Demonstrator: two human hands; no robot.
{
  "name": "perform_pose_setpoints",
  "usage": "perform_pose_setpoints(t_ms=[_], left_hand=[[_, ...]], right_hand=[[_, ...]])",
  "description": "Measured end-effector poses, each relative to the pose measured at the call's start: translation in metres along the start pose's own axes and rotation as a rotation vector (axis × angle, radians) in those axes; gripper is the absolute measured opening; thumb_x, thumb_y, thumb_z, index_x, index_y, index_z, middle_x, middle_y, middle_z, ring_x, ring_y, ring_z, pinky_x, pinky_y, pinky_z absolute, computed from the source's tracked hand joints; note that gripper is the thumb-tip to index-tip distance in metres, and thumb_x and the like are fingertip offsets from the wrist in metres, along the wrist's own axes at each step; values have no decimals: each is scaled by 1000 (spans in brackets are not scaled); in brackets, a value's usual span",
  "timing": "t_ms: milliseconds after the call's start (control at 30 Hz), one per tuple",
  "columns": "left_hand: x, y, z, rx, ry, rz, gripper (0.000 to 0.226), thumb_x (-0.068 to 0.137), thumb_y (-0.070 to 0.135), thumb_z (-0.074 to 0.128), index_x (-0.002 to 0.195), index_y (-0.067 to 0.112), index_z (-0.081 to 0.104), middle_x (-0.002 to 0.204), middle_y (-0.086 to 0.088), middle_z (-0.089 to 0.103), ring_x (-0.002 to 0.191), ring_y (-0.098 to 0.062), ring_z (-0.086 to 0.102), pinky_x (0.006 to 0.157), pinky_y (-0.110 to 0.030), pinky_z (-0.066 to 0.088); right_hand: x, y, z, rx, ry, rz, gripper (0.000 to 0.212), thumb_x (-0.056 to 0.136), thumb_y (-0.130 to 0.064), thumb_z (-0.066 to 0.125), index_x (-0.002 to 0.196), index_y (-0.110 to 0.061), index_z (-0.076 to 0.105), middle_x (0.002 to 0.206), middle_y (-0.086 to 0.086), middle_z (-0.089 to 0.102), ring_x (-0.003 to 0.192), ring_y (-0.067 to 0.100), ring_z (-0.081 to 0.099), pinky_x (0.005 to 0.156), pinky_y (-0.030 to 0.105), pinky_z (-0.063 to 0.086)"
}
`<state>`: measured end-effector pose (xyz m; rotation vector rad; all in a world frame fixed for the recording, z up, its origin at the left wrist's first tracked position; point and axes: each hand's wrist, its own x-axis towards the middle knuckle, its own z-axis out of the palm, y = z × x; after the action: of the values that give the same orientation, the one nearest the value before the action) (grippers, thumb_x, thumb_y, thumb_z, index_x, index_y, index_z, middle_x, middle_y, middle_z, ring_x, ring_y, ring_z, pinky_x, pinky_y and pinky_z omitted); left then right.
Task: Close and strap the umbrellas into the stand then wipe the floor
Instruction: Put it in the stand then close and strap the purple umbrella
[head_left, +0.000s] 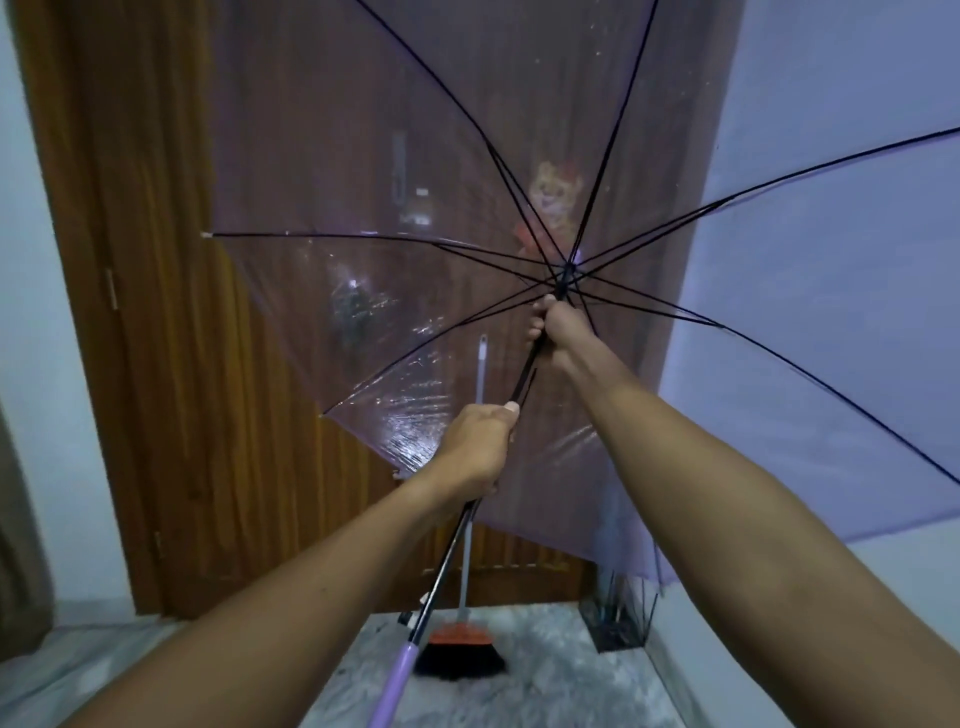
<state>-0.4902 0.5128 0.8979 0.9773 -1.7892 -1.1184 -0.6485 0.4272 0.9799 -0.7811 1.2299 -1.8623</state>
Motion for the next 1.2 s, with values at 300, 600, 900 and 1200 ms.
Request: perform_pose_setpoints(t_ms=[300, 600, 900, 1200], left_hand=[[59, -5, 22, -103, 40, -44, 48, 104, 31, 40, 58, 19, 38, 43, 3, 32, 34, -17, 28, 42, -20, 25], [94, 18, 40, -20, -55, 15, 46, 102, 31, 44, 59, 16, 47, 45, 0, 36, 39, -18, 32, 45, -23, 28], [94, 24, 51, -199, -263, -6, 46, 106, 33, 39, 64, 14, 45, 43, -1, 36, 29, -14, 31, 37, -20, 35], [97, 4, 48, -169, -301, 39, 47, 107, 34, 36, 63, 16, 40, 48, 3, 35, 30, -8, 34, 42, -21, 31]], right_hand=[[26, 6, -3, 213, -200, 146, 42, 111, -26, 30, 72, -13, 39, 39, -2, 37, 36, 14, 55, 39, 22, 51], [49, 6, -25, 429, -248, 223, 44, 110, -30, 29, 68, -16, 34, 37, -5, 21, 24, 7, 17, 25, 14, 10], [78, -41, -44, 348, -94, 43, 43, 110, -22, 28, 67, -17, 32, 37, -6, 20, 24, 6, 14, 28, 15, 7], [98, -65, -65, 362, 12, -53, 44, 109, -24, 28, 66, -18, 31, 39, -7, 19, 27, 7, 14, 30, 15, 9]])
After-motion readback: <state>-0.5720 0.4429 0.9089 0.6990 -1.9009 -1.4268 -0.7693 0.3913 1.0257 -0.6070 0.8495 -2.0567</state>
